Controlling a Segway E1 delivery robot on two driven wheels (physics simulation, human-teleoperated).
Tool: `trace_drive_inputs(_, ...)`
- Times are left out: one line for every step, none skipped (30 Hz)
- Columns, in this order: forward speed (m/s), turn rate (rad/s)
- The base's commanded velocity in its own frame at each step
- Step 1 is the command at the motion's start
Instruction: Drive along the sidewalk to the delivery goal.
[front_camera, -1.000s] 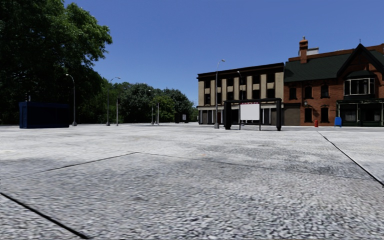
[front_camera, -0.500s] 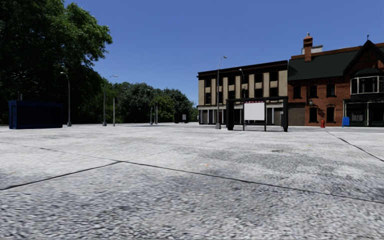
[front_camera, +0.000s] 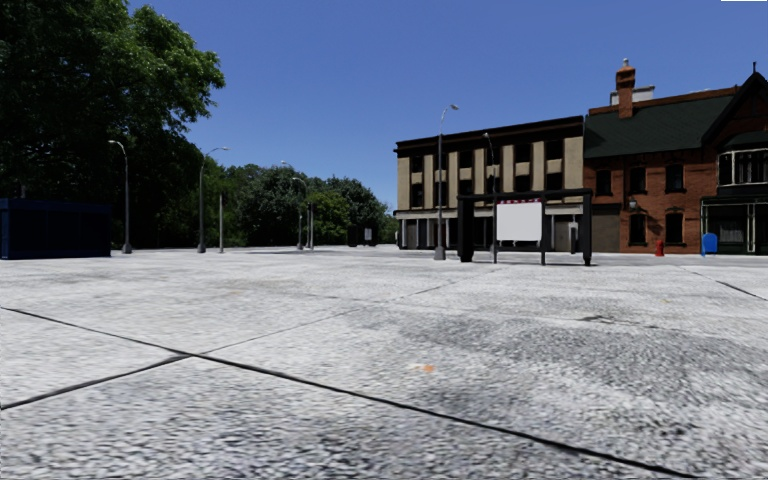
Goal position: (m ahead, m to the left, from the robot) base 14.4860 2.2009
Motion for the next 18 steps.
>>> trace_drive_inputs(2.0,0.0)
trace_drive_inputs(2.0,0.0)
trace_drive_inputs(2.0,0.0)
trace_drive_inputs(2.0,0.0)
trace_drive_inputs(2.0,0.0)
trace_drive_inputs(2.0,0.0)
trace_drive_inputs(2.0,0.0)
trace_drive_inputs(2.0,0.0)
trace_drive_inputs(2.0,0.0)
trace_drive_inputs(2.0,0.0)
trace_drive_inputs(2.0,0.0)
trace_drive_inputs(2.0,0.0)
trace_drive_inputs(2.0,0.0)
trace_drive_inputs(2.0,0.0)
trace_drive_inputs(2.0,0.0)
trace_drive_inputs(2.0,0.0)
trace_drive_inputs(2.0,0.0)
trace_drive_inputs(2.0,0.0)
